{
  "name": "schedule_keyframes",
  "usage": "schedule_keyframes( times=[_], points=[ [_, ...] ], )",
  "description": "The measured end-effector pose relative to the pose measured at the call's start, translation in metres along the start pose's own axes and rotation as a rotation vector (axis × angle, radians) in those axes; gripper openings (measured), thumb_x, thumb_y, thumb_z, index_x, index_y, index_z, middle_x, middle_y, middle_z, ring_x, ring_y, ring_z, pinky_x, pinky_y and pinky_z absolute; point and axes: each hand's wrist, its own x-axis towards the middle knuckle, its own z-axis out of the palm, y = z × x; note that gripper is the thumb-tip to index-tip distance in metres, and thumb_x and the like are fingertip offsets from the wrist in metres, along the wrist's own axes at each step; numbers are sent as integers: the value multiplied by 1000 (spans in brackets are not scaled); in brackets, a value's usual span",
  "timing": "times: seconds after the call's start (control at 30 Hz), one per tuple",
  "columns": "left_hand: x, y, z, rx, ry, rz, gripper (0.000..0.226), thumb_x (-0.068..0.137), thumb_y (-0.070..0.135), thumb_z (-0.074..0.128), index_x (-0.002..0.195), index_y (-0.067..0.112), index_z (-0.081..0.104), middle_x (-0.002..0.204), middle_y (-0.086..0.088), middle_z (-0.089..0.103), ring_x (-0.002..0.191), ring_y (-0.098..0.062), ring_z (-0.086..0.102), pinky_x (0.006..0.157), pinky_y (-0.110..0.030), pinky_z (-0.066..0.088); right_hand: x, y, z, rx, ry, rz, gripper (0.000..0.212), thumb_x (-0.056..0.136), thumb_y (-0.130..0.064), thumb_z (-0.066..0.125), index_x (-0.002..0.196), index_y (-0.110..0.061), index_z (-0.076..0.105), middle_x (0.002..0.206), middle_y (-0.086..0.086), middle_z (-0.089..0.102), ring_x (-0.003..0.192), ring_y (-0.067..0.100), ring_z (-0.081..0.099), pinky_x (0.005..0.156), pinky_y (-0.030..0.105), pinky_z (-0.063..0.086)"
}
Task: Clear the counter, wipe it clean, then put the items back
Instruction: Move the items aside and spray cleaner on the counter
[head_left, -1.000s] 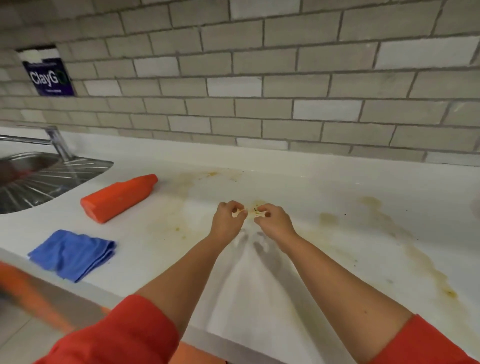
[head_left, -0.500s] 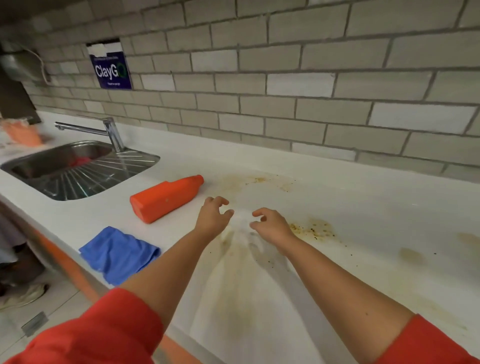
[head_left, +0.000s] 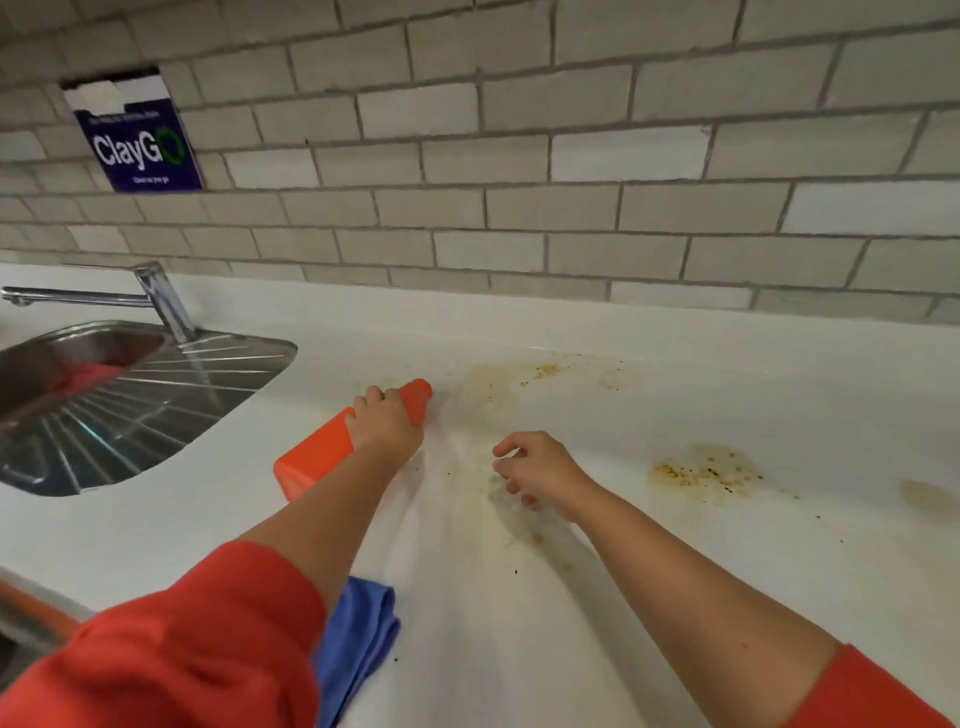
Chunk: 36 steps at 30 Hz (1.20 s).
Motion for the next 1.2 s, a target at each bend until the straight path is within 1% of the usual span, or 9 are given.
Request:
schedule_keyframes(
  times=[0.13,0.27,0.43,0.53,0.63,0.83,0.97,1.07,1.2],
  points=[
    [22,-6,6,112,-110,-33,62,83,34,58,134,7,36,133,-11,44,127,-29,40,105,-41,29,5,3,2,13,41,44,22,89,-15,54,110,-14,60,85,6,60,74,21,57,56,26,43],
    [36,-5,10,196,-144,-32,67,75,29,66,131,10,36,127,-8,52,123,-25,45,105,-38,30,6,6,-4,-5,83,71,22,89,-15,54,110,-14,60,86,5,60,72,19,58,55,23,44],
    [48,0,9,183,-155,2,69,69,28,71,126,8,39,112,-7,61,112,-25,56,98,-32,33,9,8,-11,-9,134,87,22,90,-14,53,111,-14,61,86,3,60,71,17,59,55,23,44],
    [51,-2,6,93,-204,19,70,66,28,76,122,7,41,112,-9,60,109,-27,58,91,-33,42,8,8,-11,-17,143,93,22,90,-14,53,111,-13,60,88,5,61,73,18,60,55,23,44],
    [49,-4,2,80,-231,105,66,65,29,77,117,8,43,112,-9,58,106,-28,58,82,-33,46,6,7,-12,-22,152,89,22,90,-14,53,111,-13,60,88,7,61,74,20,59,56,24,44],
    [36,0,-11,68,-177,240,60,70,28,73,118,7,45,113,-10,59,106,-29,58,79,-33,46,3,2,-6,-25,161,78,21,90,-14,52,110,-13,61,87,5,61,72,18,59,57,25,44],
    [27,2,-33,-90,-85,292,53,73,27,70,114,5,45,108,-12,60,102,-32,58,74,-32,42,1,-5,2,-28,153,60,22,90,-15,52,110,-14,61,87,6,61,73,20,59,60,28,46],
    [19,6,-54,-210,-14,303,56,74,29,72,116,4,43,104,-11,60,98,-32,59,70,-30,38,0,-13,7,-38,154,40,22,90,-15,52,110,-14,62,86,5,62,75,22,59,65,31,48],
    [5,17,-76,-341,58,327,58,73,31,75,113,5,43,103,-11,60,92,-30,59,68,-30,38,-9,-24,10,-28,152,-18,30,91,-23,56,119,-13,59,91,3,59,77,18,59,60,22,46]
  ],
)
